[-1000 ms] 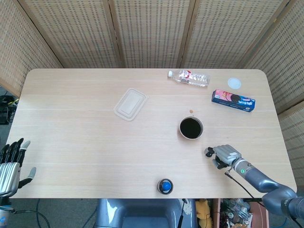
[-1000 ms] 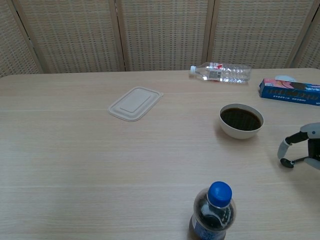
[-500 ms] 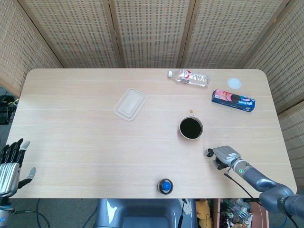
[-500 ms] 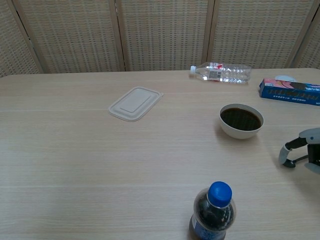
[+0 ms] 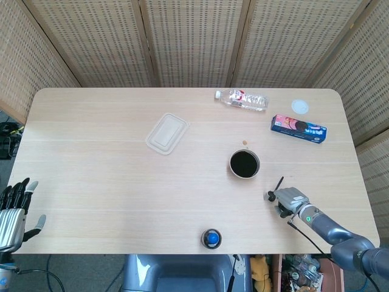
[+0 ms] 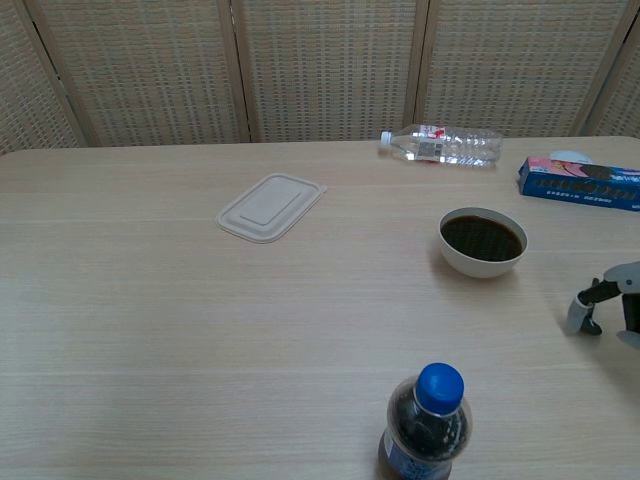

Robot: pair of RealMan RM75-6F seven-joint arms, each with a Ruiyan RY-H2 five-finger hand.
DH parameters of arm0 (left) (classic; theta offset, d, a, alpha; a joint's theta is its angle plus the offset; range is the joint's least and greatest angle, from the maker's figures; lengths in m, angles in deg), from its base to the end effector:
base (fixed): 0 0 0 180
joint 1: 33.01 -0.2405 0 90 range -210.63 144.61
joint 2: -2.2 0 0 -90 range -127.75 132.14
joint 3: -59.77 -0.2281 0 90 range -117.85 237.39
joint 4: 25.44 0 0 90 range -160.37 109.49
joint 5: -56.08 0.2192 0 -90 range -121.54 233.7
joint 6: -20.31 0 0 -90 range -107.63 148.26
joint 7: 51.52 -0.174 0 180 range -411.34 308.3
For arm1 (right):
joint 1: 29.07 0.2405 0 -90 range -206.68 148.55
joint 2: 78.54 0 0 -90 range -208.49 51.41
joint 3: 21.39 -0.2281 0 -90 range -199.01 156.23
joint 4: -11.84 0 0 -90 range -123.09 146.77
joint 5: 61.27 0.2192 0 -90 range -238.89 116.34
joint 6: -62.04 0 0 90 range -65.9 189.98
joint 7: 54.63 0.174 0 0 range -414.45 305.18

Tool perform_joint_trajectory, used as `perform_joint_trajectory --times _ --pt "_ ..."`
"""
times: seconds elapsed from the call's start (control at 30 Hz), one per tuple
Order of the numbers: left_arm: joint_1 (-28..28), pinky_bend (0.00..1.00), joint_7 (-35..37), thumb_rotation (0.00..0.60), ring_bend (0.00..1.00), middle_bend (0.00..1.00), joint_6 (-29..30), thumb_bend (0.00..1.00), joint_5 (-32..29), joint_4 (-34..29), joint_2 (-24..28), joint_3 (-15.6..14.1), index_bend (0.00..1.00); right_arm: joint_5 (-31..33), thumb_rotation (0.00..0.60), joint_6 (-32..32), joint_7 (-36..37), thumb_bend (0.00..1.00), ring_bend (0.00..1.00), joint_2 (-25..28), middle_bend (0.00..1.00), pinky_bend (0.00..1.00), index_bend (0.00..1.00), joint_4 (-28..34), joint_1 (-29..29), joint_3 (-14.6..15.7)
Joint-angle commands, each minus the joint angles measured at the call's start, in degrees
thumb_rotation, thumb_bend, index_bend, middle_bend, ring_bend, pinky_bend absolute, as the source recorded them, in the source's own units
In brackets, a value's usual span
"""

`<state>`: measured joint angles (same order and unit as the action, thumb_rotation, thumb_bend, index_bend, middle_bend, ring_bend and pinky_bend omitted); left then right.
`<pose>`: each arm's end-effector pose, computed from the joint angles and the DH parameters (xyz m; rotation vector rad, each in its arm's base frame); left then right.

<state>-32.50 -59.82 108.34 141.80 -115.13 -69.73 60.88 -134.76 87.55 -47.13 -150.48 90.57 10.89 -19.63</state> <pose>-0.2975 0.1804 0.1049 -1.3493 -0.8979 -0.8133 -0.2833 -0.3164 -0.0083 2.0158 -1.3457 0.3004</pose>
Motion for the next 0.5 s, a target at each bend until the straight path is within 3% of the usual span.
perform_joint_trajectory --times 0.03,0.5 --pt "0.05 0.00 -0.02 0.600 0.00 0.00 -0.02 0.37 0.03 -0.03 -0.03 0.02 0.02 0.77 0.600 -0.04 -0.50 0.79 1.00 0.04 0.98 0.98 0.27 -0.33 -0.03 0.23" --pt "0.52 0.00 -0.34 0.600 0.00 0.00 -0.35 0.37 0.14 -0.10 -0.31 0.17 0.02 5.80 0.600 -0.49 -2.98 0.82 1.00 1.44 0.98 0.98 0.29 -3.08 -0.54 1.28"
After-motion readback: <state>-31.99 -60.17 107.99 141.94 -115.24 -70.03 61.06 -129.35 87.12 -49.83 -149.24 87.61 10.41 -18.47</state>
